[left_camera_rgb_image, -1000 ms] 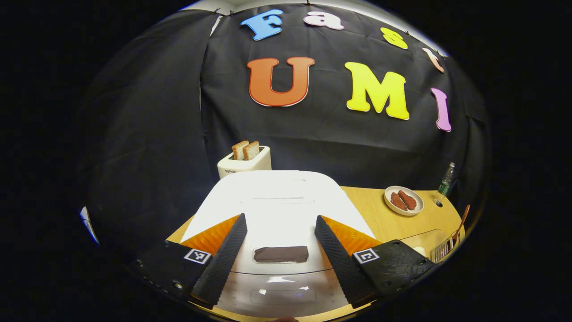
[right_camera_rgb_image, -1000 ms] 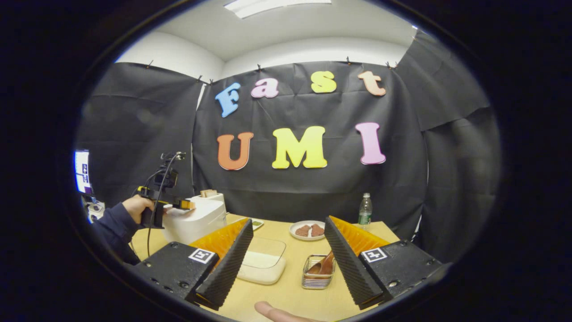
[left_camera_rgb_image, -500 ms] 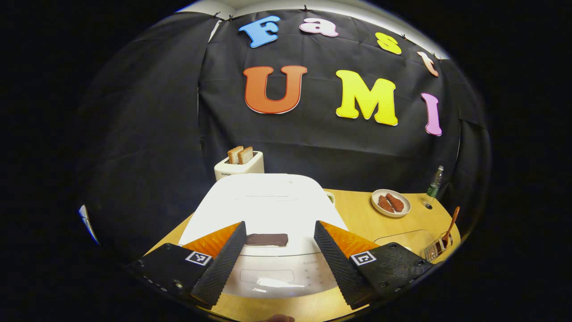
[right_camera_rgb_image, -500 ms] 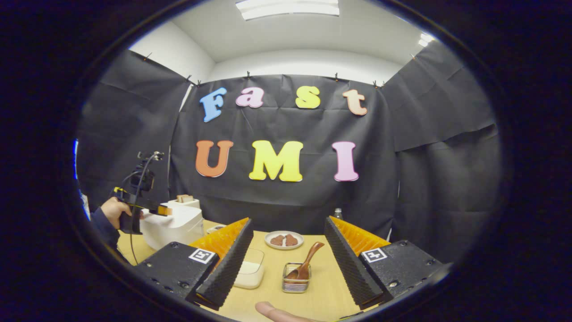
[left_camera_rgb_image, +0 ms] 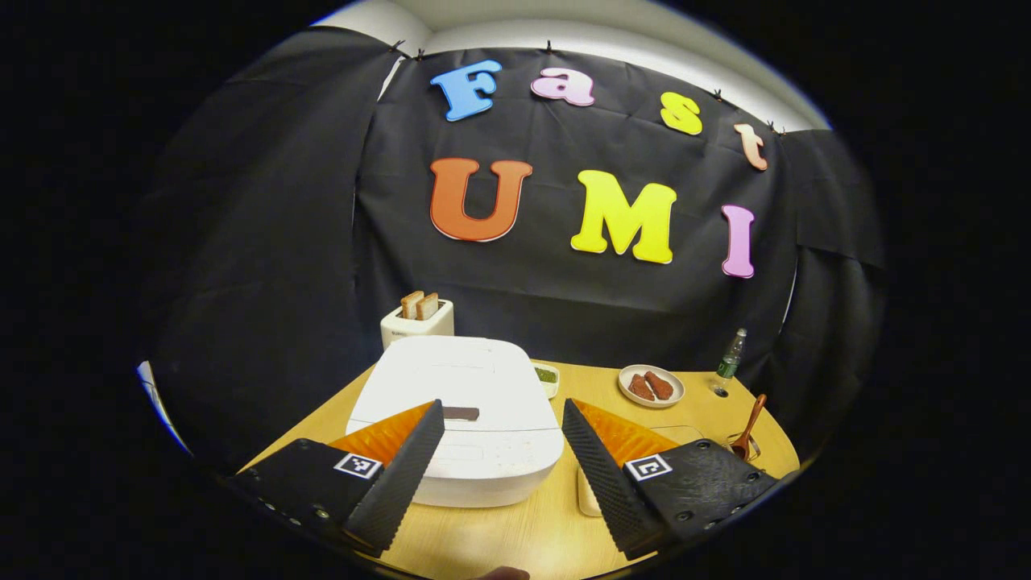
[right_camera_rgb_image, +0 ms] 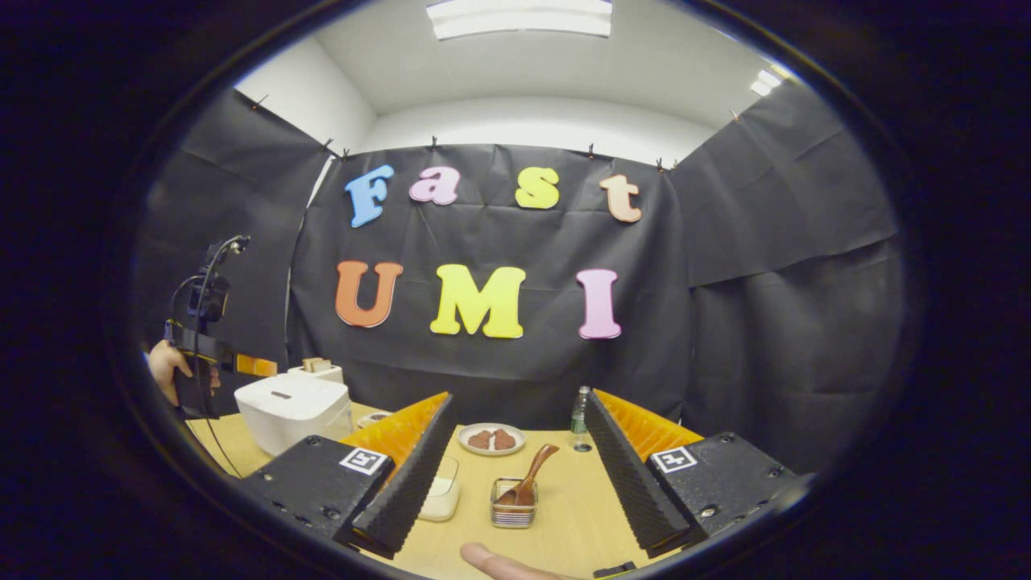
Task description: Close the left gripper, press the button to open the rice cooker; take a wooden spoon from the chopstick holder with the right hand, scoop a spoonful of rice and pour it into the rice cooker, then put the wooden spoon back into the chopstick holder.
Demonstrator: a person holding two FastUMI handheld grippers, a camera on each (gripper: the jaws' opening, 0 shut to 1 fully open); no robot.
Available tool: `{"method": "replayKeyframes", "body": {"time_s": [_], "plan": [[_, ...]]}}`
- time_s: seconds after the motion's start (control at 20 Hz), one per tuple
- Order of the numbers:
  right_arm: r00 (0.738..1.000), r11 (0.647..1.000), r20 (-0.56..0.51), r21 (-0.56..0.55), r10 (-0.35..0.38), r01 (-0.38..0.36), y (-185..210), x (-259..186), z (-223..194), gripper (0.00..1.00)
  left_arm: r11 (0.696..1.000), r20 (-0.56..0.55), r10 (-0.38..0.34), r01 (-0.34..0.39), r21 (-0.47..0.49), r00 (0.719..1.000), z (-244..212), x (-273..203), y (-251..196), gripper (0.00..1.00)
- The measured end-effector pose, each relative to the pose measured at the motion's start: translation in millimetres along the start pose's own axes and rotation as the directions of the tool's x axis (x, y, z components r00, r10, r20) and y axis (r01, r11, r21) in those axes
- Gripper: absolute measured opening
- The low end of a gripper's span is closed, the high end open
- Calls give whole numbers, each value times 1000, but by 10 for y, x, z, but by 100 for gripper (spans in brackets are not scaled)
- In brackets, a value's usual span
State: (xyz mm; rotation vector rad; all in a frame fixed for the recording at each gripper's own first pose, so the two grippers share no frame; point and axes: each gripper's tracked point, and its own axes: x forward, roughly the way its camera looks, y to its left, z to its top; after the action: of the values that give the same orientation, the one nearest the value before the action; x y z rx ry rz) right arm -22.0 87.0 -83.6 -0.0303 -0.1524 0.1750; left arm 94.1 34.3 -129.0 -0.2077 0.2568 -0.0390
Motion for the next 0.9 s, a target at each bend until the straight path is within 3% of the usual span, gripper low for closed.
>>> {"method": "replayKeyframes", "body": {"time_s": [0.15,0.5,0.9], "plan": [[1000,1000,19,4,8,-8,3,-116,67,100,1000,58,-6,5,12,998,110,-354,-140,94],[999,999,46,45,-13,11,-99,-413,167,100,994,204,-102,93,51,974,247,-1274,-615,94],[996,999,90,43,-7,4,135,-845,241,100,987,291,-142,113,113,946,80,-2011,-697,94]]}}
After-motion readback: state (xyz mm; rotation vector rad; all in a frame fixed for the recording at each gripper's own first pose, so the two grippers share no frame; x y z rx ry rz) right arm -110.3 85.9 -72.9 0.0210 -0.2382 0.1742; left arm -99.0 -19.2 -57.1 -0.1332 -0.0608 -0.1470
